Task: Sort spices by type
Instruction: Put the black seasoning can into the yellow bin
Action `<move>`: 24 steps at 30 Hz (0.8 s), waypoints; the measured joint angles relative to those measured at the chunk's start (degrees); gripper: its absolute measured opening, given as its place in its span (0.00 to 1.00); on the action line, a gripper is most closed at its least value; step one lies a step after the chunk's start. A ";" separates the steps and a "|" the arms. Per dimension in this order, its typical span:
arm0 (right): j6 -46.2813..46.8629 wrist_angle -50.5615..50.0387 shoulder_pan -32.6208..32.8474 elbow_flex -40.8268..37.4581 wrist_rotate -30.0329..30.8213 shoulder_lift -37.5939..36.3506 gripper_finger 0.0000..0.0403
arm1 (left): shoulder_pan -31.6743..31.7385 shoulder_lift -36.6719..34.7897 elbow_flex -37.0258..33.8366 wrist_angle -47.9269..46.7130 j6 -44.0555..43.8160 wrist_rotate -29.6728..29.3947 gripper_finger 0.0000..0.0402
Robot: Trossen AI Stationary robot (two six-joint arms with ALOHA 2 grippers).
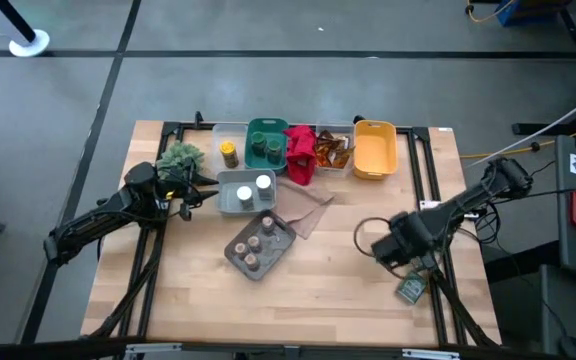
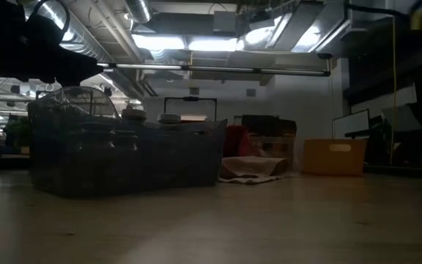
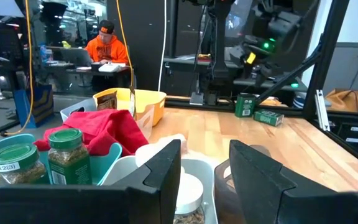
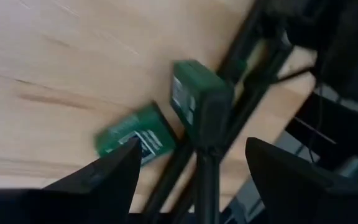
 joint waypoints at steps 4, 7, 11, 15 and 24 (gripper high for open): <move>5.40 0.96 4.82 -2.08 -0.63 0.00 0.72 | 0.00 0.00 0.00 0.00 0.14 -0.01 0.32; 9.58 1.02 8.14 -3.77 -0.42 0.00 0.72 | 0.00 -0.01 0.00 0.00 0.14 0.00 0.32; 13.87 4.36 12.20 -5.97 0.30 -0.02 0.72 | -0.01 0.00 0.00 0.00 0.13 0.00 0.32; 16.96 9.95 14.86 -8.55 1.45 -0.83 0.72 | 0.00 0.00 0.00 0.00 0.13 0.00 0.32; 19.69 12.11 17.69 -13.72 2.22 -1.14 0.72 | 0.00 -0.01 0.00 0.00 0.13 0.00 0.32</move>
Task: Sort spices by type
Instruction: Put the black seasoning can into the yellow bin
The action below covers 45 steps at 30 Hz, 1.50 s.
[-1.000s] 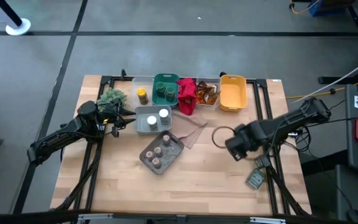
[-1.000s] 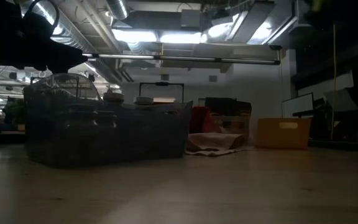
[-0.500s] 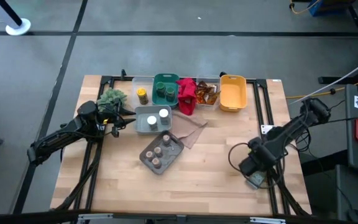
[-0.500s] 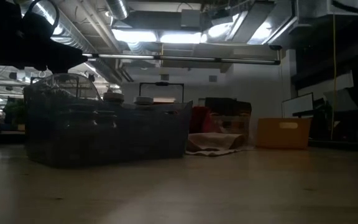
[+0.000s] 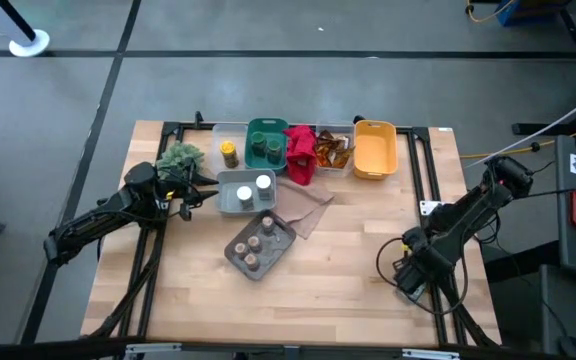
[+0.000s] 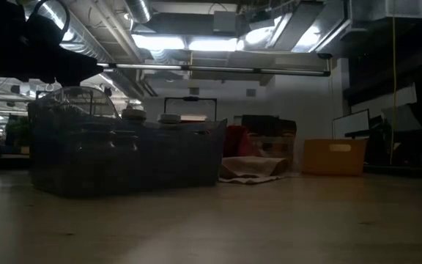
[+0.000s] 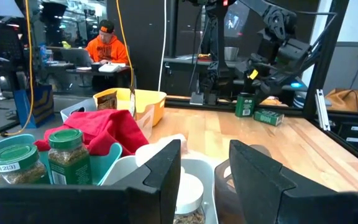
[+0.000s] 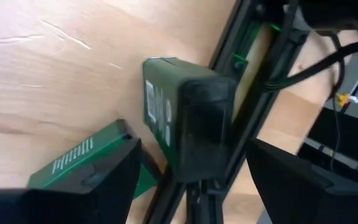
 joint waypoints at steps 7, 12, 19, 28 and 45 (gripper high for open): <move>-0.15 8.64 -0.04 -6.21 0.05 -1.96 0.72 | -0.01 0.01 0.00 0.00 0.00 0.00 0.32; -0.20 14.36 -0.17 -9.80 1.61 -2.43 0.70 | 0.00 0.00 0.00 0.00 0.00 -0.01 0.32; 2.43 17.13 -0.17 -11.07 4.55 -2.45 0.48 | 0.00 0.01 0.02 0.00 0.00 -0.02 0.32; 3.28 18.87 -7.45 -9.49 18.88 -2.45 0.28 | -0.02 0.00 0.02 0.02 0.00 -0.02 0.32; -42.83 18.38 -41.79 6.32 22.64 -2.62 0.28 | -0.01 0.01 0.02 0.02 0.00 0.00 0.32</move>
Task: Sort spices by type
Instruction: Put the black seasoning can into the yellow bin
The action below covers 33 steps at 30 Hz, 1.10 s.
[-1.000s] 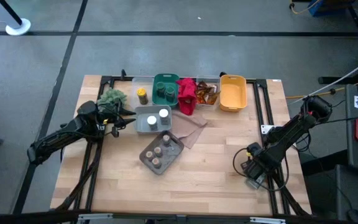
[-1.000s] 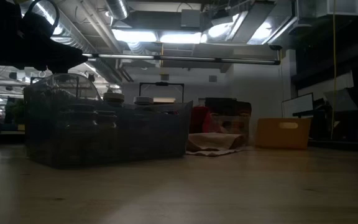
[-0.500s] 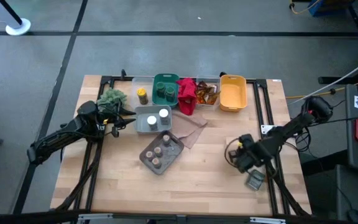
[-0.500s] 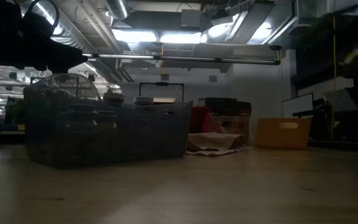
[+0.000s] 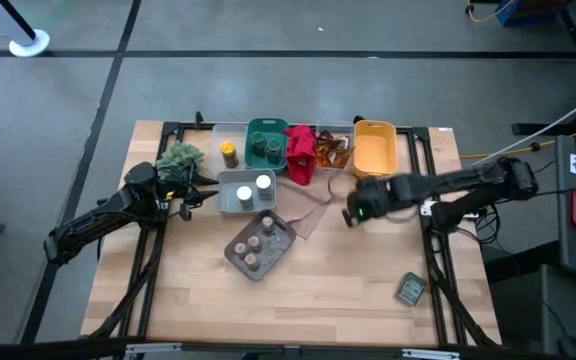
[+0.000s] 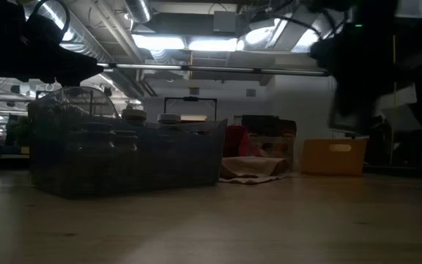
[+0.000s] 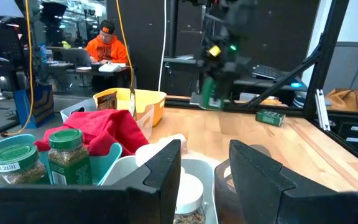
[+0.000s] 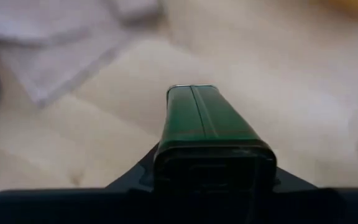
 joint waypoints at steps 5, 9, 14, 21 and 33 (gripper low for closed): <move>-14.86 -0.02 -12.50 5.46 0.03 0.00 0.30 | 0.01 0.00 0.00 0.00 0.00 0.00 0.32; -25.03 0.03 -22.53 8.96 1.37 0.00 0.29 | -0.01 0.00 0.00 0.00 0.00 0.00 0.32; -34.31 0.42 -34.13 11.36 3.59 -0.02 0.29 | 0.00 0.00 0.00 0.00 0.00 -0.01 0.32; -40.66 2.06 -46.15 11.39 4.01 3.36 0.30 | 0.01 0.00 0.00 0.00 0.00 0.00 0.32; -44.87 5.61 -57.33 11.39 1.56 17.58 0.30 | 0.00 -0.02 0.00 -0.02 0.00 -0.01 0.32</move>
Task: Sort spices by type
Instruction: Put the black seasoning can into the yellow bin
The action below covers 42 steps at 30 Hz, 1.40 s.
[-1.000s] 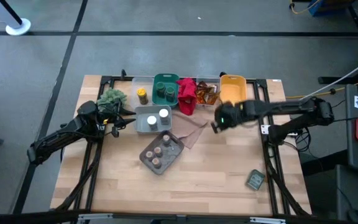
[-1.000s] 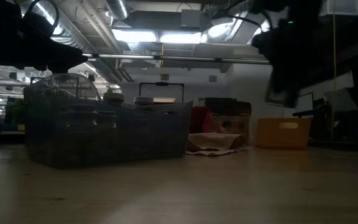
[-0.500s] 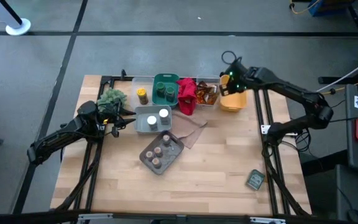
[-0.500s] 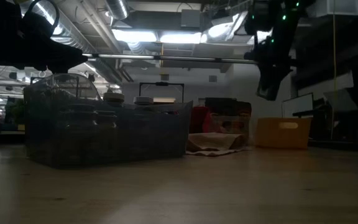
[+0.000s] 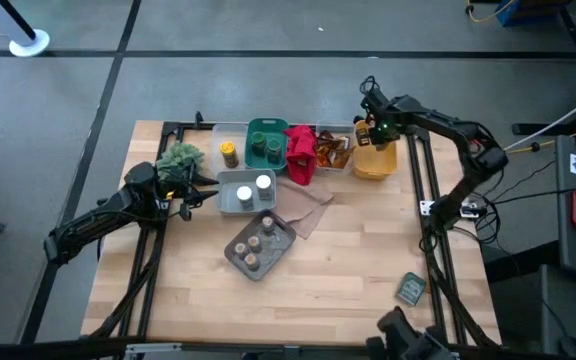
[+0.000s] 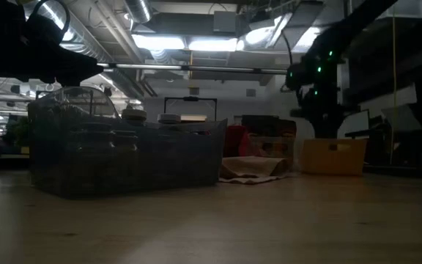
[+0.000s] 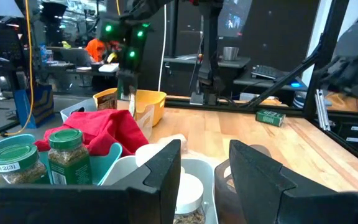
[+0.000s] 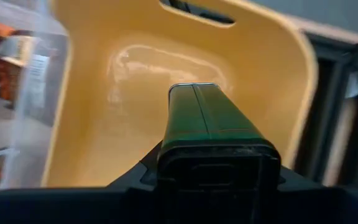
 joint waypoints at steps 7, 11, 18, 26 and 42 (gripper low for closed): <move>-0.46 2.81 -1.71 -0.02 -2.10 6.25 0.30 | 0.01 0.01 0.00 0.00 0.00 0.01 0.32; -1.91 4.04 -1.60 -0.02 -2.10 7.92 0.30 | 0.01 0.00 0.00 0.00 0.00 0.00 0.32; -1.93 3.44 -1.60 -0.02 -2.20 8.96 0.30 | 0.00 0.02 0.00 0.00 0.00 0.00 0.32; -4.31 3.31 -1.57 -0.02 -2.58 8.96 0.39 | 0.00 -0.01 0.02 0.00 -0.04 0.01 0.32; -9.24 -13.08 -1.55 6.83 -2.24 8.96 0.63 | 0.01 0.01 0.02 0.00 -1.07 0.00 0.32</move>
